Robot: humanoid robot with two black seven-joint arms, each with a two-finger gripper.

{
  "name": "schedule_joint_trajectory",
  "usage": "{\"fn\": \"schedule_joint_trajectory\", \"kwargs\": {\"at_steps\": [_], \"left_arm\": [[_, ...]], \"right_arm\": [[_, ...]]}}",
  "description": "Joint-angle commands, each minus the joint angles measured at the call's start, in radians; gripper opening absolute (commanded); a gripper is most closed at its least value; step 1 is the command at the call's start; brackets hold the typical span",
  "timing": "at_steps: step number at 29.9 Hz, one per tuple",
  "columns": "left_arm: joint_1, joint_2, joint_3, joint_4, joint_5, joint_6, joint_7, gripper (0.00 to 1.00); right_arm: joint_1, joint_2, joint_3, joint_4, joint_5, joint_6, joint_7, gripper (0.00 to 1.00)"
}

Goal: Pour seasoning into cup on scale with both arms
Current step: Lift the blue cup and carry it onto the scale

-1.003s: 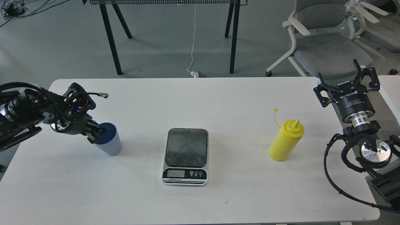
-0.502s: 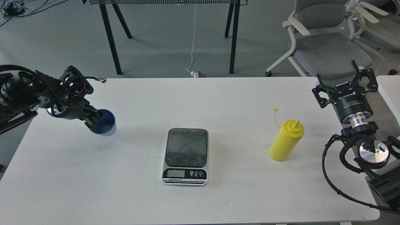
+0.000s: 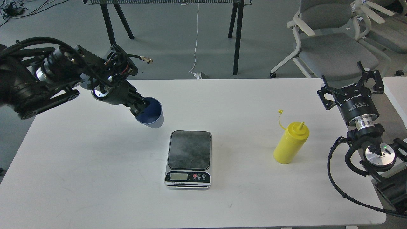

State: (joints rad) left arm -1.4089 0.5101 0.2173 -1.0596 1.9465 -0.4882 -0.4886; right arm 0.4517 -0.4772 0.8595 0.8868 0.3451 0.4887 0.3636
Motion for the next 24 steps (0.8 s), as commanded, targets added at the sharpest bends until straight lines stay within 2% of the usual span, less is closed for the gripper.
{"fn": "schedule_joint_trajectory", "kwargs": {"at_steps": [1, 5, 24], "left_arm": [[-0.007, -0.083, 0.004, 0.004, -0.004, 0.0, 0.0, 0.07], [0.002, -0.125, 0.008, 0.009, -0.006, 0.0, 0.0, 0.07], [0.064, -0.125, 0.007, -0.042, -0.006, 0.0, 0.0, 0.07]], "right_arm": [[-0.001, 0.0, 0.001, -0.002, 0.0, 0.0, 0.0, 1.0], [0.001, 0.0, 0.003, -0.003, 0.0, 0.0, 0.0, 1.0], [-0.002, 0.0, 0.003, -0.019, 0.002, 0.0, 0.0, 1.0]]}}
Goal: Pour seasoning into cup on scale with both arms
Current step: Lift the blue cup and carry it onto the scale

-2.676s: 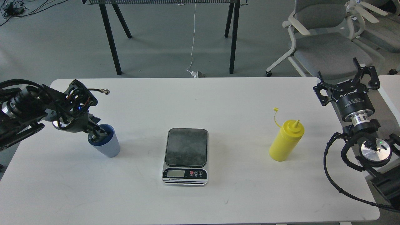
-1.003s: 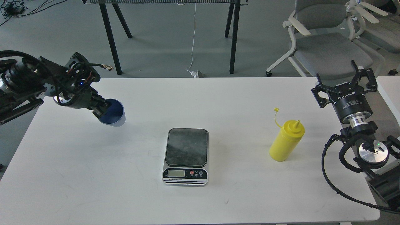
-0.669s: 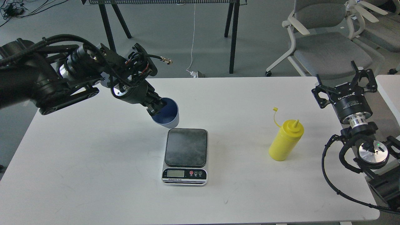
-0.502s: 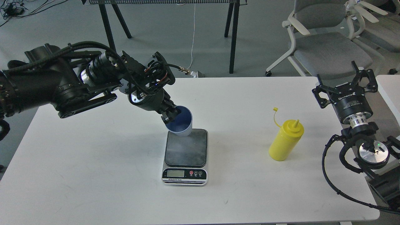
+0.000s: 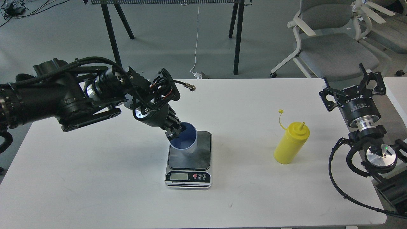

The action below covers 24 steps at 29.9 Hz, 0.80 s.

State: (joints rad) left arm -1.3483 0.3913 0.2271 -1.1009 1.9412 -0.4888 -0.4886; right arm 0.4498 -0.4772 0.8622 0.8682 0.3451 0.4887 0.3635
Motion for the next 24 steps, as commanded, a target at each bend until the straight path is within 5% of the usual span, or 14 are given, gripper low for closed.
{"fn": "schedule_joint_trajectory", "kwargs": {"at_steps": [1, 13, 24], "left_arm": [[0.003, -0.008, -0.003, 0.0, -0.001, 0.0, 0.0, 0.07], [0.041, -0.023, -0.003, 0.003, -0.002, 0.0, 0.0, 0.13], [0.014, -0.02, -0.015, 0.016, -0.165, 0.0, 0.0, 0.5]], "right_arm": [[0.0, 0.0, 0.0, 0.0, 0.0, 0.0, 0.002, 1.0], [-0.008, -0.008, 0.0, 0.0, 0.002, 0.0, 0.0, 1.0], [-0.008, -0.006, 0.0, 0.002, 0.0, 0.0, 0.0, 1.0]]}}
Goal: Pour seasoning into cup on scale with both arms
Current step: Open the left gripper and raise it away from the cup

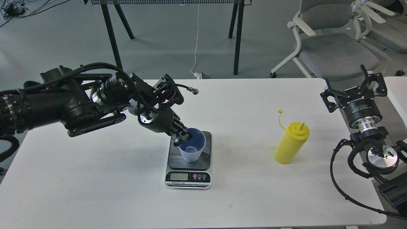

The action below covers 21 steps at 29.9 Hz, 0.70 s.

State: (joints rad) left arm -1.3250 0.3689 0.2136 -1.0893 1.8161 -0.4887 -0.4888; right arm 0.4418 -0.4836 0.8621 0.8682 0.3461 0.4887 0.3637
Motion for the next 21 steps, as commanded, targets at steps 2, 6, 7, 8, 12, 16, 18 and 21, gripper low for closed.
{"fn": "schedule_joint_trajectory", "kwargs": {"at_steps": [2, 6, 7, 8, 12, 16, 18, 21], "left_arm": [[-0.029, 0.004, -0.002, 0.006, -0.063, 0.0, 0.0, 0.59], [-0.057, 0.012, -0.01, 0.022, -0.147, 0.0, 0.0, 0.8], [-0.066, 0.012, -0.014, 0.035, -0.173, 0.0, 0.0, 0.82], [-0.075, 0.012, -0.014, 0.048, -0.194, 0.0, 0.0, 0.88], [-0.103, 0.013, -0.017, 0.118, -0.247, 0.0, 0.0, 0.99], [-0.115, 0.013, -0.046, 0.196, -0.355, 0.0, 0.0, 0.99], [-0.125, 0.013, -0.056, 0.232, -0.415, 0.0, 0.0, 0.99], [-0.131, 0.015, -0.063, 0.284, -0.506, 0.0, 0.0, 0.99]], "right_arm": [[0.0, 0.0, 0.0, 0.003, 0.001, 0.0, 0.0, 1.0], [-0.002, 0.0, 0.0, 0.011, 0.001, 0.0, 0.0, 1.0], [-0.002, 0.0, 0.0, 0.011, 0.001, 0.0, 0.0, 1.0], [-0.002, 0.0, -0.002, 0.011, 0.001, 0.0, 0.0, 1.0], [0.0, -0.007, 0.0, 0.015, 0.001, 0.0, 0.0, 1.0], [0.002, -0.009, 0.0, 0.015, 0.001, 0.0, -0.002, 1.0], [0.005, -0.009, 0.0, 0.015, 0.001, 0.0, -0.003, 1.0], [0.006, -0.009, -0.002, 0.017, 0.001, 0.0, -0.008, 1.0]]}}
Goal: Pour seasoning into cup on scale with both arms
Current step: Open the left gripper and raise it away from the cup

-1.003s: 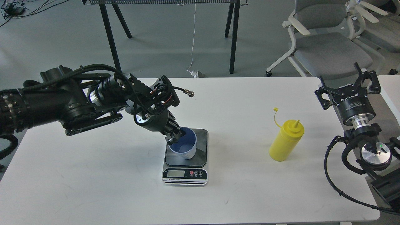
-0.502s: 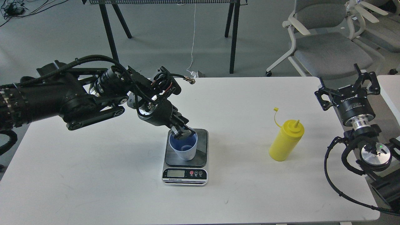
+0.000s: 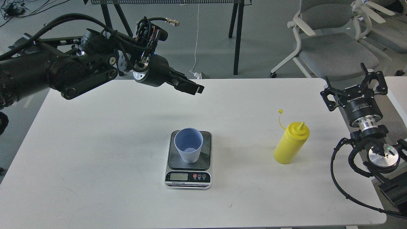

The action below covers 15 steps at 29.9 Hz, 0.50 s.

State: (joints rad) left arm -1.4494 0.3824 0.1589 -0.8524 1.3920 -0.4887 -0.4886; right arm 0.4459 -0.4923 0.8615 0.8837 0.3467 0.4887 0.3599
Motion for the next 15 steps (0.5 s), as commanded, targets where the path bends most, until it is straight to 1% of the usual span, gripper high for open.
{"fn": "schedule_joint_trajectory", "kwargs": {"at_steps": [1, 6, 8, 10, 12, 15], "left_arm": [[-0.006, 0.003, -0.009, 0.067, -0.118, 0.0, 0.0, 0.99], [-0.014, 0.007, -0.028, 0.206, -0.38, 0.0, 0.0, 0.99], [-0.005, 0.006, -0.067, 0.28, -0.506, 0.0, 0.0, 0.99], [0.004, 0.004, -0.093, 0.328, -0.618, 0.0, 0.0, 0.99], [0.026, 0.004, -0.105, 0.343, -0.717, 0.0, 0.0, 0.99], [0.052, 0.007, -0.107, 0.345, -0.803, 0.0, 0.0, 0.99]], "right_arm": [[0.005, 0.0, -0.001, 0.001, 0.0, 0.0, -0.006, 1.0], [0.017, -0.003, -0.001, 0.053, 0.003, 0.0, -0.004, 1.0], [0.026, -0.018, 0.017, 0.118, 0.012, 0.0, -0.004, 1.0], [0.03, -0.076, 0.066, 0.207, 0.017, 0.0, -0.006, 1.0], [0.03, -0.139, 0.094, 0.292, 0.059, 0.0, -0.007, 1.0], [0.014, -0.257, 0.111, 0.397, 0.26, 0.0, -0.012, 1.0]]}}
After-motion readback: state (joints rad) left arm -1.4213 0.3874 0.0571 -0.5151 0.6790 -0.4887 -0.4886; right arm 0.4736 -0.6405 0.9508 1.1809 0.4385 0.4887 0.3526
